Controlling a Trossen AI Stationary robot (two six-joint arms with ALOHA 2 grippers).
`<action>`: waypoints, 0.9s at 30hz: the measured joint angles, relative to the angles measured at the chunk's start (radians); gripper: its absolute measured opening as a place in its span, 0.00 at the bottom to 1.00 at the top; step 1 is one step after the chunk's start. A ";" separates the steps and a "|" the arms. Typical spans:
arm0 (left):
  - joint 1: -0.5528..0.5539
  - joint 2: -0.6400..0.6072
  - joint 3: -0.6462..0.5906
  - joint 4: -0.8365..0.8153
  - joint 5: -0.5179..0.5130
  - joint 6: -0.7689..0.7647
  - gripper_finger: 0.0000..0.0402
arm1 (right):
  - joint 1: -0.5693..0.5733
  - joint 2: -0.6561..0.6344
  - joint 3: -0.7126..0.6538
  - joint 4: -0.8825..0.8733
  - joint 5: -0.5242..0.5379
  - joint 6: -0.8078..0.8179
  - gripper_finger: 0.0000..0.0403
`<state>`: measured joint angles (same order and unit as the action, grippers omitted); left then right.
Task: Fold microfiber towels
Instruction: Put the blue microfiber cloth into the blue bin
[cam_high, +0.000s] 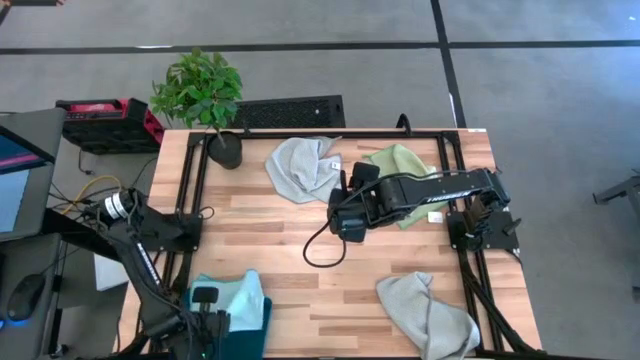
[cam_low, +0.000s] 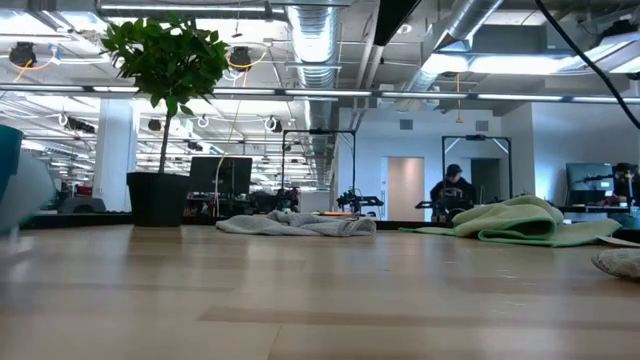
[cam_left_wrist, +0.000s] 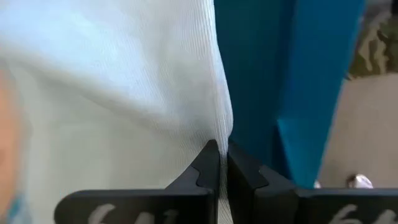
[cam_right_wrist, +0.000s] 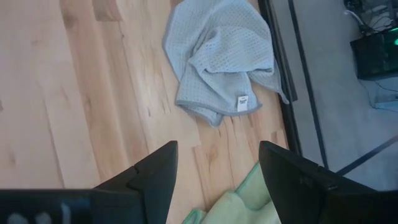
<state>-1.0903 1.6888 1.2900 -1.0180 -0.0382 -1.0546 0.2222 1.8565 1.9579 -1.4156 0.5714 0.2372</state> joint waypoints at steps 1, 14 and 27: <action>0.000 0.012 0.000 0.011 0.013 0.000 0.00 | 0.000 0.000 0.000 0.000 -0.001 0.000 0.62; -0.002 0.098 -0.001 0.144 0.113 0.010 0.00 | 0.000 0.000 0.000 0.004 -0.004 -0.006 0.62; -0.008 0.098 -0.001 0.116 0.082 -0.072 0.07 | 0.000 0.000 0.000 0.008 -0.004 -0.009 0.62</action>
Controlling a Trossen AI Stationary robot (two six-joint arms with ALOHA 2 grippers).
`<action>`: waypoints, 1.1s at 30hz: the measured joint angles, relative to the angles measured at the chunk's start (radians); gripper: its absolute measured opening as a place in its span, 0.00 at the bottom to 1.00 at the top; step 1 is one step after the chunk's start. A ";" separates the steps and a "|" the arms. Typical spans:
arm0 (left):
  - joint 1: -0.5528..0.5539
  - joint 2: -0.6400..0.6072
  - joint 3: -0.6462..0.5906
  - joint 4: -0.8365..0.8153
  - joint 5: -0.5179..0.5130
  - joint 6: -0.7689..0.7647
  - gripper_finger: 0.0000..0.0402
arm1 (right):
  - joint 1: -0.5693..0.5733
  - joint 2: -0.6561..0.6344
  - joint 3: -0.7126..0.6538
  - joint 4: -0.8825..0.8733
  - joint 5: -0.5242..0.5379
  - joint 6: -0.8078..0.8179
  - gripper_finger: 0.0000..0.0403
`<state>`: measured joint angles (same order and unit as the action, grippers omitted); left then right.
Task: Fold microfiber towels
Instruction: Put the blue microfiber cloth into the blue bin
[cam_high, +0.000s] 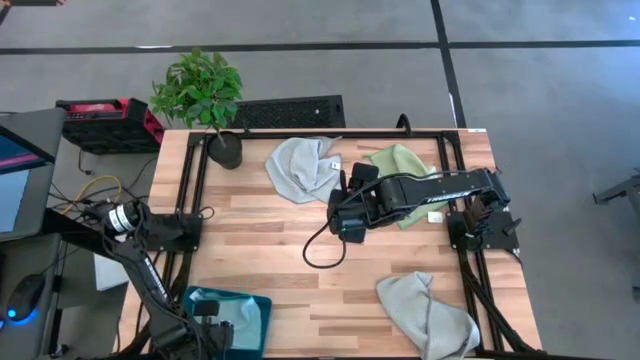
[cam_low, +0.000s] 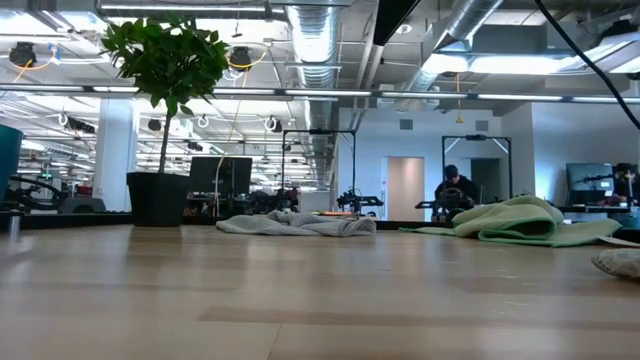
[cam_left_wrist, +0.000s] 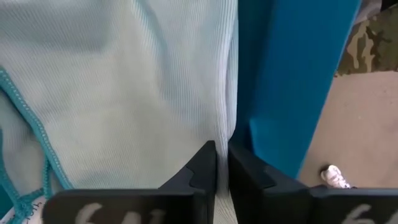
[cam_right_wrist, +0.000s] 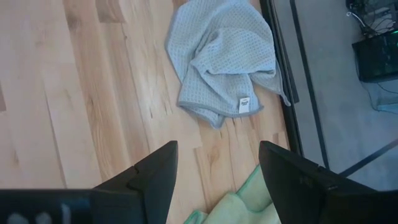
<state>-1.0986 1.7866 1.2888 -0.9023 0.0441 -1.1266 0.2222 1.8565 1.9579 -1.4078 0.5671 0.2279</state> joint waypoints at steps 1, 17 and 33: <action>-0.001 0.000 0.000 0.000 0.000 0.000 0.08 | 0.000 0.000 0.000 0.000 0.000 0.000 0.62; 0.037 -0.001 0.000 -0.008 -0.073 0.067 0.29 | 0.000 0.000 0.000 0.009 0.003 0.000 0.62; 0.264 -0.003 -0.103 0.042 -0.299 0.477 0.29 | 0.000 0.000 0.000 0.010 -0.020 -0.001 0.62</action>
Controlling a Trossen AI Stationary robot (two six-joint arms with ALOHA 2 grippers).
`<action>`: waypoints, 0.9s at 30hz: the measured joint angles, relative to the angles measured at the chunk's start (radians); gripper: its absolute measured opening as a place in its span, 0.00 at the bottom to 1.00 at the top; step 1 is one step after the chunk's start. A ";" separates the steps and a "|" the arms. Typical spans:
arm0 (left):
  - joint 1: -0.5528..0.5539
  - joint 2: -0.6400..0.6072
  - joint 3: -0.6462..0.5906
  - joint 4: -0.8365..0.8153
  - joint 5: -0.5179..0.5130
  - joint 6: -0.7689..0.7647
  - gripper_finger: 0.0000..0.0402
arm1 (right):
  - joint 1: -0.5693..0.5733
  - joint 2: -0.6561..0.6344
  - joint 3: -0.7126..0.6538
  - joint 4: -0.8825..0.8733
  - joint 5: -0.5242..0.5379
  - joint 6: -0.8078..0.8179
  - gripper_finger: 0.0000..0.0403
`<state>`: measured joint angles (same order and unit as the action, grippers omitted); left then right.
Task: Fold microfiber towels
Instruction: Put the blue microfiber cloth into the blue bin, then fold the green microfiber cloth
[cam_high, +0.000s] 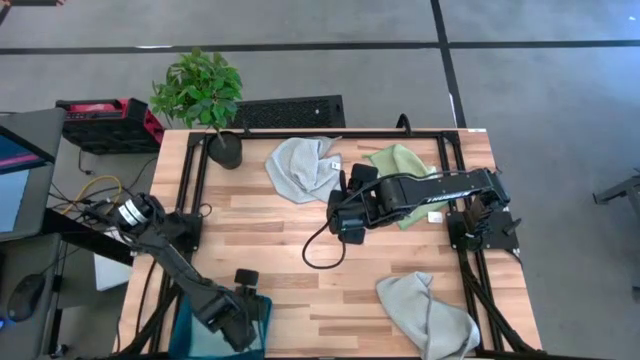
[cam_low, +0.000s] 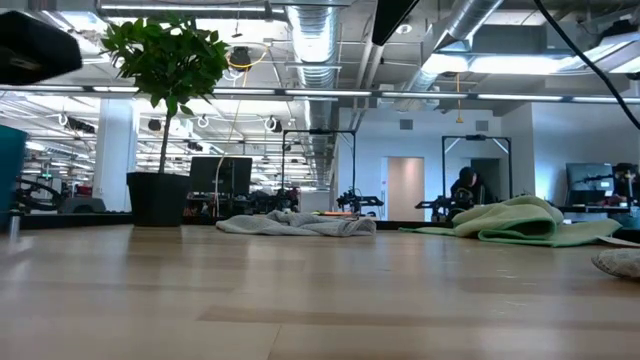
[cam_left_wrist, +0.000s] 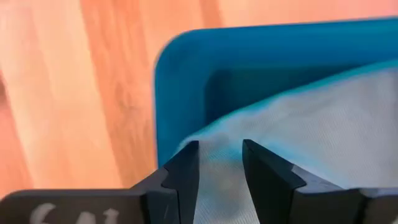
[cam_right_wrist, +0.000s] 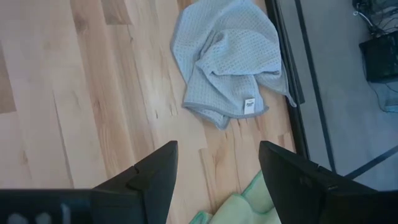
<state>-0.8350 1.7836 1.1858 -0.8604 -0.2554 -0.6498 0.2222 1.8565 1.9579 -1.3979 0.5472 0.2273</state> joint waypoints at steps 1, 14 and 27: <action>0.006 0.000 0.000 -0.004 -0.006 0.012 0.29 | 0.000 0.000 0.000 -0.001 0.000 0.000 0.62; 0.022 -0.003 0.010 -0.071 -0.012 0.060 0.29 | 0.000 0.000 0.000 -0.003 -0.011 -0.026 0.62; -0.018 -0.135 0.082 -0.070 -0.150 -0.043 0.29 | 0.109 -0.011 0.019 -0.169 -0.026 0.115 0.62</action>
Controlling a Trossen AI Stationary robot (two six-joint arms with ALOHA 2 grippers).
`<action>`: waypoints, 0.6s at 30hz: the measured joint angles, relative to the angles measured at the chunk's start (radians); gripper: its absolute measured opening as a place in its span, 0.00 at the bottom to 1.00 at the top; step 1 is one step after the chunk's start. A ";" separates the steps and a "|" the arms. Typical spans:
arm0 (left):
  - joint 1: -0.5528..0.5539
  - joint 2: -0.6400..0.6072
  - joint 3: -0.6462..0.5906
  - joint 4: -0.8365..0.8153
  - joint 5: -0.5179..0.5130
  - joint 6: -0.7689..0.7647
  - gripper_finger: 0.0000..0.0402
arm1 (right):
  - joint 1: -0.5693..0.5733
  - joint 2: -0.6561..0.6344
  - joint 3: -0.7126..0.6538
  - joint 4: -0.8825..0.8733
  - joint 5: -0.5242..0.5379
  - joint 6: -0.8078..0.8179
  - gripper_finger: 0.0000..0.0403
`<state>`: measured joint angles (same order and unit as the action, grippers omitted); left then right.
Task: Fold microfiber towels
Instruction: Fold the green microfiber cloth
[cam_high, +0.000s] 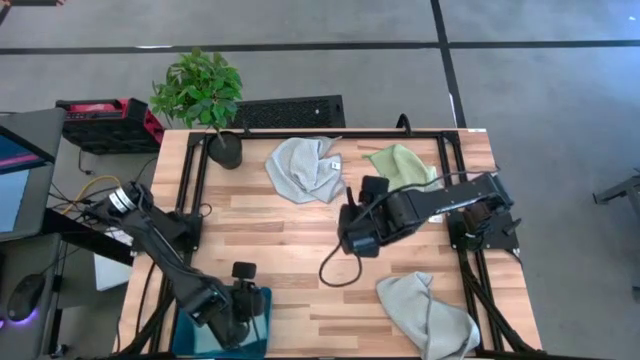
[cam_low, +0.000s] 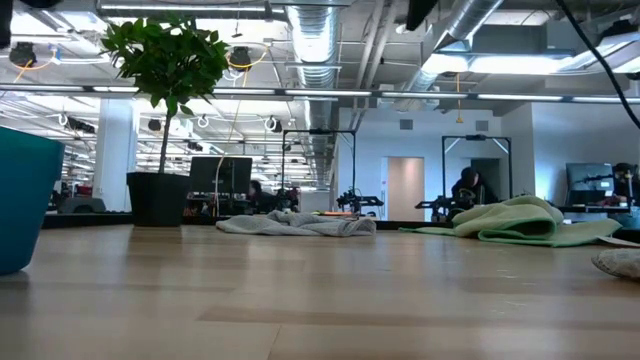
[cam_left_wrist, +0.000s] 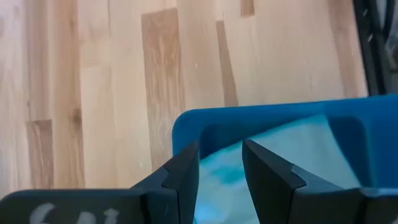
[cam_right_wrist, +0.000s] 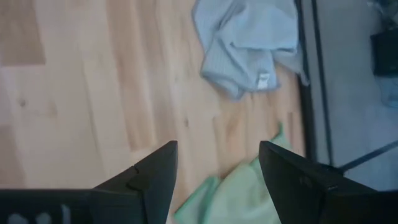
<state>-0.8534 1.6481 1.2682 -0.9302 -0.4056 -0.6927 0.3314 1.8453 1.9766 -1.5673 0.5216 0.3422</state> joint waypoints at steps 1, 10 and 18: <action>-0.006 -0.007 0.000 0.000 -0.010 -0.011 0.29 | 0.011 -0.011 -0.011 -0.006 -0.009 0.026 0.62; -0.049 -0.020 0.000 0.000 -0.060 -0.062 0.29 | 0.033 -0.164 -0.234 -0.006 -0.050 0.383 0.62; -0.053 -0.020 0.000 0.000 -0.086 -0.064 0.29 | -0.040 -0.205 -0.468 0.017 -0.084 0.744 0.62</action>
<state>-0.9062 1.6283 1.2682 -0.9302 -0.4919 -0.7565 0.2916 1.6402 1.5090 -1.5507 0.4377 1.0859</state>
